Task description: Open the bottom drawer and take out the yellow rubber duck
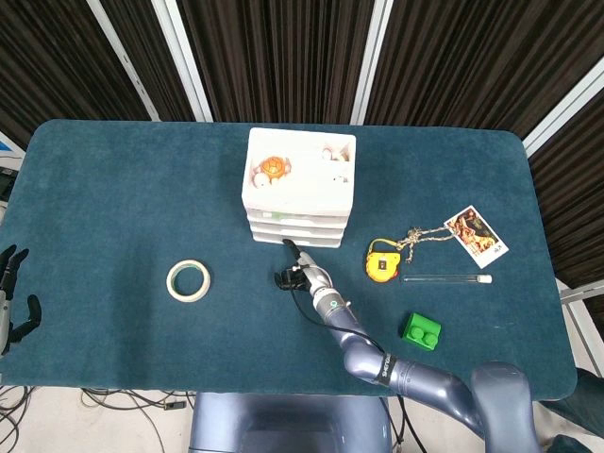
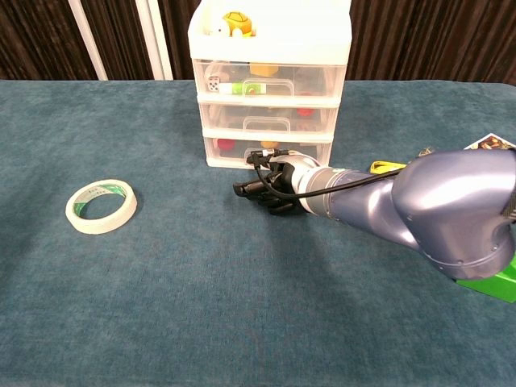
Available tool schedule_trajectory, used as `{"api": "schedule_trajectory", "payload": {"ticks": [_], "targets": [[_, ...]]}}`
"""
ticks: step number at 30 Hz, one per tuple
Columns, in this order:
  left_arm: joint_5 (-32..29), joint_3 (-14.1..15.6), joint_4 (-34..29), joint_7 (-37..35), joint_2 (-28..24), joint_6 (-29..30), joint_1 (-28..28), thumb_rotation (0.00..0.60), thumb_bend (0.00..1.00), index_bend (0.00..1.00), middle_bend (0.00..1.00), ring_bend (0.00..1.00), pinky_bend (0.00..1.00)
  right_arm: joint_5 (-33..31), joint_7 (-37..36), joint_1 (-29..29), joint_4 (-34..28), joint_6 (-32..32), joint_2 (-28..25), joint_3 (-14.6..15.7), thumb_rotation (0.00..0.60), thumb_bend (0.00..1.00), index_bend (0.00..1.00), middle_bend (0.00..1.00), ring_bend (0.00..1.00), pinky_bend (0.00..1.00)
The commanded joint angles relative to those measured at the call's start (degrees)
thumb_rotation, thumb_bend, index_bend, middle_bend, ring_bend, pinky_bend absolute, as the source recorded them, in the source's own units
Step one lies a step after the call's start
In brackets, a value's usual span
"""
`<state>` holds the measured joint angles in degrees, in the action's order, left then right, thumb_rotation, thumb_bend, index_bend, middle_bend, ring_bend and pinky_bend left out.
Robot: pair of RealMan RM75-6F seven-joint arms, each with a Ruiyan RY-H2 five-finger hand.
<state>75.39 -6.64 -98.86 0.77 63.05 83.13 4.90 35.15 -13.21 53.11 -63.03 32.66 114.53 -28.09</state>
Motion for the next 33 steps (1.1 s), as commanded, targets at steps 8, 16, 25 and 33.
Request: {"api": "schedule_trajectory", "payload": {"ticks": [8,16,25,33], "targets": [[-0.51,-0.12,-0.09,0.28,-0.06,-0.13,0.01,0.6,0.61,0.05,0.0,0.0,0.0,1.72,-0.71,-0.99,-1.51,-0.41,-0.44,1.08,0.6,0.55,0.08,0.88,0.97,0.99],[-0.62,-0.18,-0.1,0.48,-0.04,-0.03,0.0,0.6,0.61,0.05,0.0,0.0,0.0,2.77,-1.11,-1.73,-3.16,-0.47,-1.19,1.79,0.6,0.55,0.13,0.88,0.96,0.99],[-0.65,-0.16,-0.24,0.75,-0.06,-0.02,0.0,0.6,0.61,0.05,0.0,0.0,0.0,3.22,-0.86,-2.88,-5.62,-0.17,-2.65,3.33,0.6,0.55,0.15,0.88,0.96,0.99],[-0.46,-0.06,-0.03,0.78,0.08,0.06,-0.04,0.6,0.61,0.05,0.0,0.0,0.0,4.61,-0.69,-4.76,-9.9,1.05,-4.55,5.06,0.6,0.55,0.15,0.88,0.96,0.99]]}}
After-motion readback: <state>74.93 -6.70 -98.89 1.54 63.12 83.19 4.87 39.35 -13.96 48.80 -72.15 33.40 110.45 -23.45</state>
